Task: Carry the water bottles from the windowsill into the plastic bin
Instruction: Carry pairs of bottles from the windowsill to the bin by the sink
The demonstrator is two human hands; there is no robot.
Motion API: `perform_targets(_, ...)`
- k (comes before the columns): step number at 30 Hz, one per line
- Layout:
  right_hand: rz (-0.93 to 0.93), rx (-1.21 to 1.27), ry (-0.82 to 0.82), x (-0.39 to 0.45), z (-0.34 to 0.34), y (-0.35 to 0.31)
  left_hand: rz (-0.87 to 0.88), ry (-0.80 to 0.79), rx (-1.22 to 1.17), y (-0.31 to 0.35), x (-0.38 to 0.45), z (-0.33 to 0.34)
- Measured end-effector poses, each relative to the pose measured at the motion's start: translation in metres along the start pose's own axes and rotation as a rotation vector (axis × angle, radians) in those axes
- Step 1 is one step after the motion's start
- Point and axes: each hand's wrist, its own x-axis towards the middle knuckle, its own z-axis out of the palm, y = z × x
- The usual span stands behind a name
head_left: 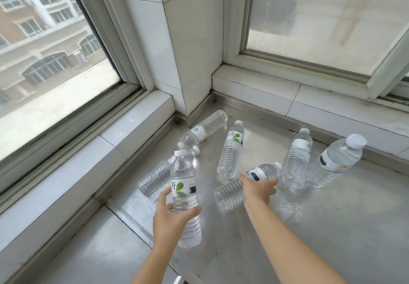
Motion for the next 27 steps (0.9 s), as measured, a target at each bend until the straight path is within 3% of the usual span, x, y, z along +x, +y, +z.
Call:
perform_targets(7, -0.028, 0.178, -0.118, 0.010, -0.007, 0.003, -0.017, -0.021, -0.103, 0.012, -0.002, -0.005)
perform_targets(15, -0.371, 0.180, -0.308, -0.036, -0.063, -0.005, 0.126, -0.091, -0.143, 0.044, -0.017, -0.012)
perform_targets(20, -0.543, 0.182, -0.307, -0.085, -0.113, -0.005, 0.269, -0.155, -0.131, 0.065, -0.046, -0.019)
perform_targets(27, -0.632, 0.302, -0.227, -0.168, -0.185, 0.015, 0.469, -0.291, -0.134, 0.078, -0.110, -0.038)
